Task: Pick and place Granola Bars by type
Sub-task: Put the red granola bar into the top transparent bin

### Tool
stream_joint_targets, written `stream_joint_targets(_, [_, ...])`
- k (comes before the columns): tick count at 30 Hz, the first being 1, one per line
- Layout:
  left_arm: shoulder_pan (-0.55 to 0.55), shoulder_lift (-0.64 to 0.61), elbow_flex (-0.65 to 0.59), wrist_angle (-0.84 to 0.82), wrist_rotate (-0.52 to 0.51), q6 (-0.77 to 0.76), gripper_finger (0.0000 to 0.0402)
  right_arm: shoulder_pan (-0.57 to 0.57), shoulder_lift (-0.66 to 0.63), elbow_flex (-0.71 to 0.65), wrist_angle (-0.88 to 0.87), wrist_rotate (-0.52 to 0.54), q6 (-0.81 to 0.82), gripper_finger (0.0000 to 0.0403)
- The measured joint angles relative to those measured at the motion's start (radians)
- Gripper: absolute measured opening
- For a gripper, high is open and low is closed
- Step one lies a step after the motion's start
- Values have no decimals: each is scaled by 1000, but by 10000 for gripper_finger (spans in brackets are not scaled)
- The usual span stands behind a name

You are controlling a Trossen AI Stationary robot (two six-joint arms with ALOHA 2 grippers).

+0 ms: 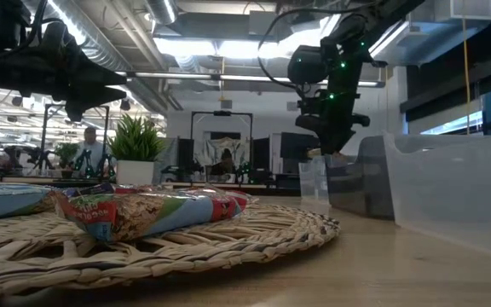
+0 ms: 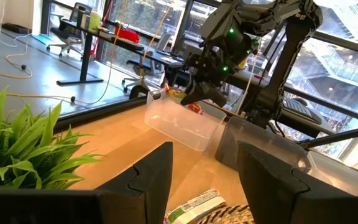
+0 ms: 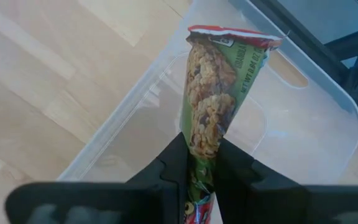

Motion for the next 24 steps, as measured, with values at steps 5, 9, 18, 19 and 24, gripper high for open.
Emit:
stream_joint_targets(5, [0, 0, 0, 0, 0, 0, 169, 0, 0, 0, 0, 0, 0, 65])
stream_joint_targets(9, [0, 0, 0, 0, 0, 0, 169, 0, 0, 0, -1, 0, 0, 65])
stream_joint_targets(18, [0, 0, 0, 0, 0, 0, 169, 0, 0, 0, -1, 0, 1, 70])
stream_joint_targets(19, [0, 0, 0, 0, 0, 0, 169, 0, 0, 0, -1, 0, 3, 74])
stream_joint_targets(24, [0, 0, 0, 0, 0, 0, 169, 0, 0, 0, -1, 0, 27, 113])
